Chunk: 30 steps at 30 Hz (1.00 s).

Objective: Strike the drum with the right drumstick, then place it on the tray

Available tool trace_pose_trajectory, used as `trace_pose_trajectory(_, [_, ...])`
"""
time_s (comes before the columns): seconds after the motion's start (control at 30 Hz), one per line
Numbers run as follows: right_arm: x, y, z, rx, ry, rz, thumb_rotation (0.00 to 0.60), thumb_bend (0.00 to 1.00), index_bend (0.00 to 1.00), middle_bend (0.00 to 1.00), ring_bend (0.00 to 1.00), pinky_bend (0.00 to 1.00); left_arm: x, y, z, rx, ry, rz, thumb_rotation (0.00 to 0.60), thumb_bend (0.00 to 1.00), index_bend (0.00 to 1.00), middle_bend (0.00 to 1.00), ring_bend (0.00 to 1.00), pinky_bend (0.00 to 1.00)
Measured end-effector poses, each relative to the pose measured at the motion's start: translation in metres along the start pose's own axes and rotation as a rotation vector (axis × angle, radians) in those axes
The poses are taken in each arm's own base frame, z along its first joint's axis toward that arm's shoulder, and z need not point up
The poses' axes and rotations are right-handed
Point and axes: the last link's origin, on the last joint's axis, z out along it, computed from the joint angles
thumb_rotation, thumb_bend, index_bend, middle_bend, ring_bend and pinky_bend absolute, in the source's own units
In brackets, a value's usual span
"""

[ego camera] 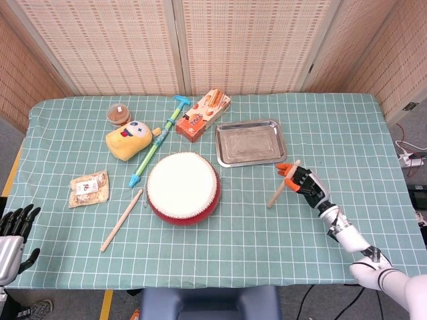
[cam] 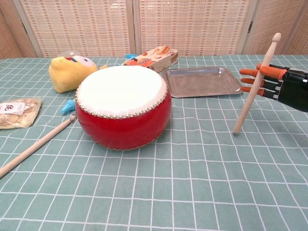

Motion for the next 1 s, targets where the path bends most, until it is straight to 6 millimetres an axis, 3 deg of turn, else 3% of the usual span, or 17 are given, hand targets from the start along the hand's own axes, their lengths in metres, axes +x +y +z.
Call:
trace_pose_trajectory(0.37, [0.002,0.012,-0.003,0.009,-0.042,0.007,0.600,0.36,0.59,0.31,0.19,0.19,-0.001,0.000,-0.001,-0.001,-0.006,0.002,0.600,0.26,0.00,0.00,0.00,0.00])
trace_pose_trajectory(0.63, [0.002,0.014,-0.007,0.008,-0.068,0.005,0.600,0.15,0.55,0.31,0.19,0.20,-0.002,0.000,-0.001,-0.003,-0.011,0.002,0.600,0.26,0.00,0.00,0.00,0.00])
trace_pose_trajectory(1.0, [-0.006,0.023,-0.008,-0.012,-0.116,-0.020,0.600,0.14,0.55,0.31,0.19,0.21,-0.003,0.000,-0.002,-0.003,-0.018,-0.001,0.600,0.26,0.00,0.00,0.00,0.00])
